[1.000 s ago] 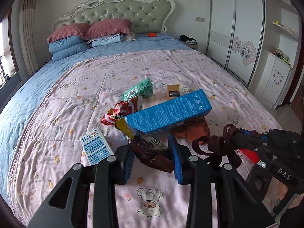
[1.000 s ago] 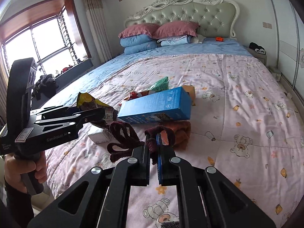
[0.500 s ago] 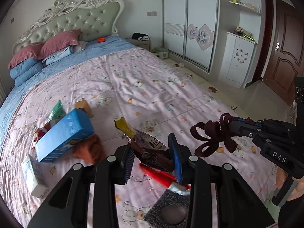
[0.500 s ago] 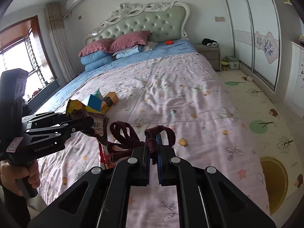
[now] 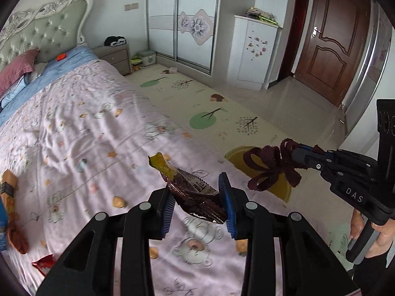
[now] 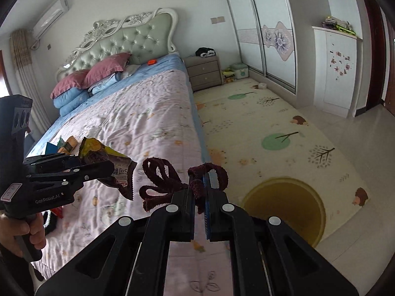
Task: Collect trash
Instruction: 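Carry cord and wrapper over the yellow bin and open both tools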
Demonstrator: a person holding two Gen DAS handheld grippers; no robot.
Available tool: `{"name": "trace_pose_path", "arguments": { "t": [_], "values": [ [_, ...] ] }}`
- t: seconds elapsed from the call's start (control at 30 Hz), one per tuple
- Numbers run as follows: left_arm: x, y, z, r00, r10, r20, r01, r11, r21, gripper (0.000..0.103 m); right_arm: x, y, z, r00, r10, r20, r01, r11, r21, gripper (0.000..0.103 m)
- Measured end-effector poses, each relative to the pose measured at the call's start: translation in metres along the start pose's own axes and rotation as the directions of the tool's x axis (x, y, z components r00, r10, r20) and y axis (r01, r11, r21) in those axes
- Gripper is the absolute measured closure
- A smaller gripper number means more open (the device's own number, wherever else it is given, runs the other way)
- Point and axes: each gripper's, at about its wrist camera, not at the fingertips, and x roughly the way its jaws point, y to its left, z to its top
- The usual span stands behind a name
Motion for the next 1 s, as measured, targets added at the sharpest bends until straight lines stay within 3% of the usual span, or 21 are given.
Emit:
{"name": "trace_pose_path", "arguments": {
  "t": [0.4,0.63,0.83,0.9,0.93,0.97,1.0],
  "values": [
    [0.092,-0.089,0.045,0.986,-0.140,-0.089,0.146,0.987,0.061,0.068,0.007,-0.118,-0.017,0.989,-0.138,-0.042,0.143,0.980,0.138,0.097],
    [0.138,-0.114,0.056,0.976,-0.154,-0.156,0.167,0.984,0.070,0.068,0.024,-0.162,-0.027,0.975,-0.207,-0.084,0.219,0.961,0.170,0.097],
    [0.166,-0.128,0.057,0.971,-0.144,-0.189,0.163,0.983,0.085,0.067,0.041,-0.178,-0.028,0.963,-0.248,-0.107,0.262,0.955,0.141,0.096],
    [0.169,-0.132,0.058,0.970,-0.152,-0.190,0.172,0.980,0.095,0.064,0.047,-0.181,-0.028,0.959,-0.262,-0.113,0.275,0.953,0.129,0.094],
    [0.169,-0.135,0.059,0.971,-0.151,-0.185,0.172,0.980,0.102,0.058,0.050,-0.185,-0.028,0.958,-0.262,-0.116,0.276,0.952,0.129,0.088],
    [0.170,-0.136,0.060,0.973,-0.148,-0.179,0.168,0.980,0.106,0.040,0.053,-0.187,-0.029,0.956,-0.268,-0.122,0.283,0.950,0.130,0.083],
    [0.171,-0.139,0.060,0.975,-0.142,-0.171,0.162,0.981,0.108,0.032,0.055,-0.189,-0.030,0.953,-0.277,-0.121,0.292,0.947,0.133,0.080]
  ]
}}
